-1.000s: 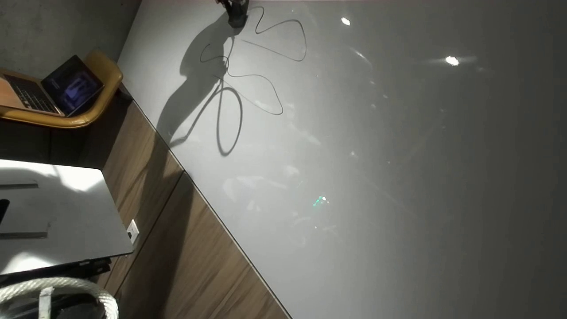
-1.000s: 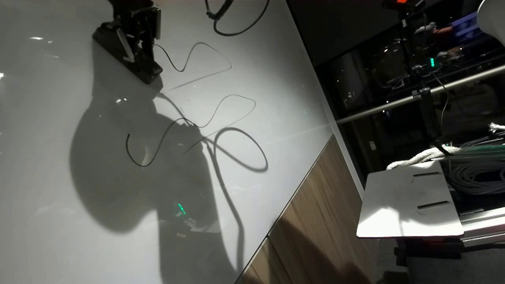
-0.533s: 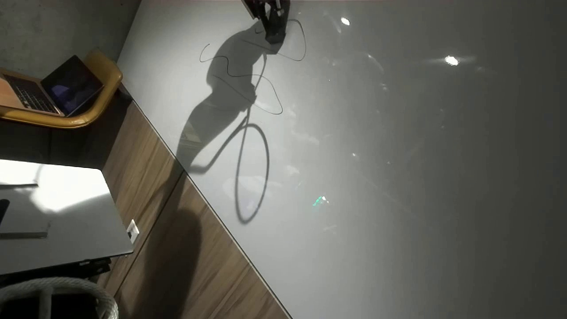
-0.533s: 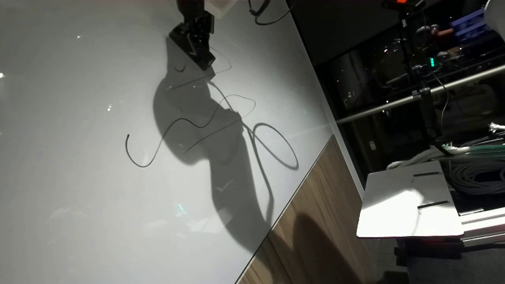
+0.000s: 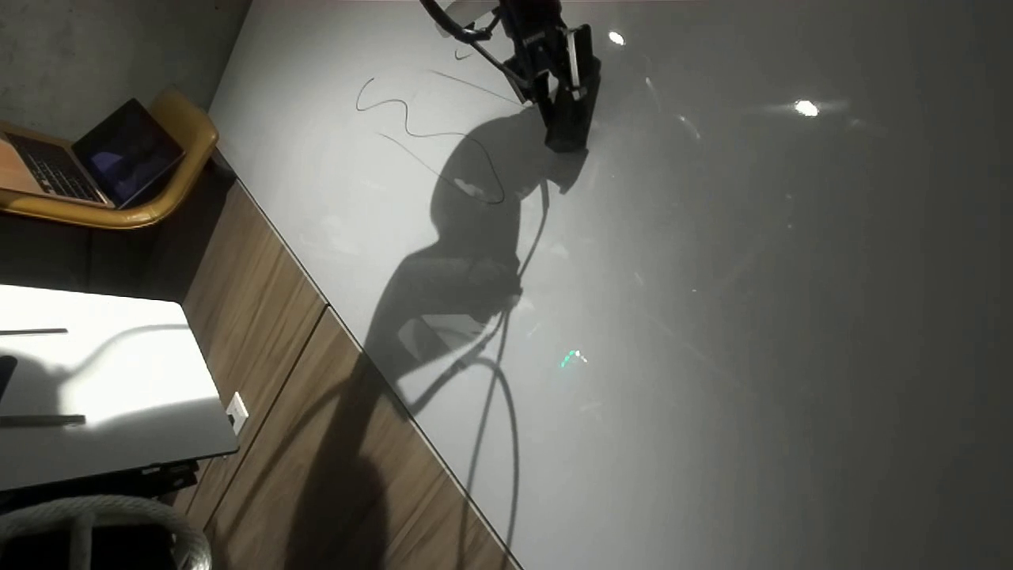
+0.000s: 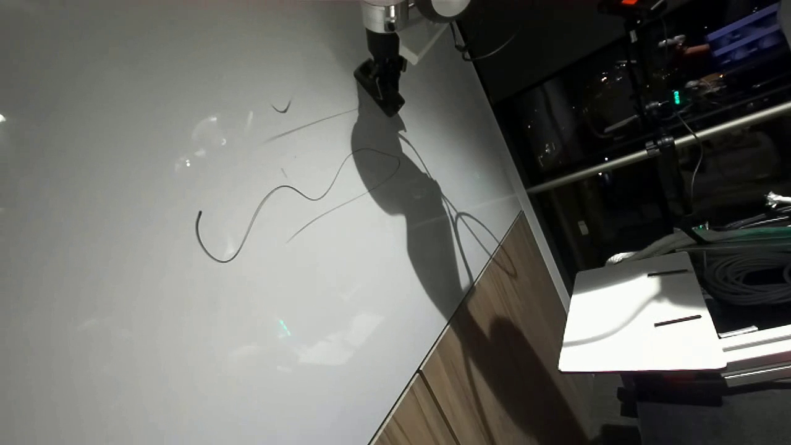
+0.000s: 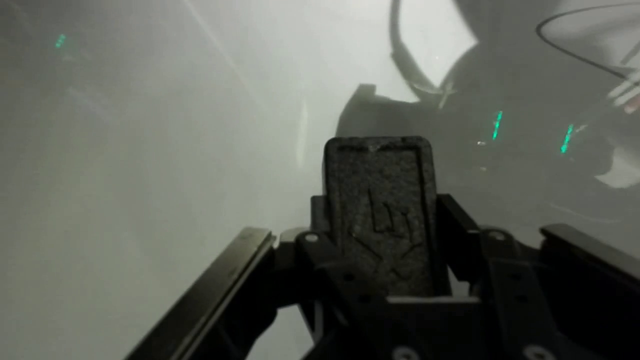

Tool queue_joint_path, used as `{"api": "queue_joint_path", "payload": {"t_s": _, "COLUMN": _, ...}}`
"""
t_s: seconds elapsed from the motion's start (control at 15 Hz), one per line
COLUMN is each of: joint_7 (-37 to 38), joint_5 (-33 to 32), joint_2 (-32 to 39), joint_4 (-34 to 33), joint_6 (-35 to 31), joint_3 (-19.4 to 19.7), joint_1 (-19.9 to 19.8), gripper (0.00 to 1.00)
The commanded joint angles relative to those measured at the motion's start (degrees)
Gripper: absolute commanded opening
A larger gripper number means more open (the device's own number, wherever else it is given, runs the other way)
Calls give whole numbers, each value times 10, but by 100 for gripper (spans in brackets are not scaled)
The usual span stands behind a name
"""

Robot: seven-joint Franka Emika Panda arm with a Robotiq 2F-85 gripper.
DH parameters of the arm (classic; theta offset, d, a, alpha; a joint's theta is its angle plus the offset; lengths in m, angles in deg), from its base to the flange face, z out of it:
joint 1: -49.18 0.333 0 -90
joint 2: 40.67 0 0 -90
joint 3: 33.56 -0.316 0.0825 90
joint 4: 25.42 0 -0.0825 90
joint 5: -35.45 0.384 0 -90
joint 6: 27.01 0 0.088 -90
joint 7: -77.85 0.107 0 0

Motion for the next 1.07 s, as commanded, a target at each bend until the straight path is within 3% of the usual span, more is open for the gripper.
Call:
{"api": "queue_joint_path", "payload": {"t_s": 0.0, "joint_7": -10, "joint_5": 27, "joint_2": -9, "joint_4": 5, "joint_6": -47, "joint_3": 9, "joint_1": -16, "gripper": 29}}
{"api": "queue_joint_path", "payload": {"t_s": 0.53, "joint_7": -13, "joint_5": 130, "joint_2": 4, "joint_4": -28, "joint_6": -59, "joint_3": -49, "joint_1": 8, "gripper": 29}}
{"api": "queue_joint_path", "payload": {"t_s": 1.0, "joint_7": 7, "joint_5": 135, "joint_2": 66, "joint_4": -100, "joint_6": -25, "joint_3": -136, "joint_1": 40, "gripper": 29}}
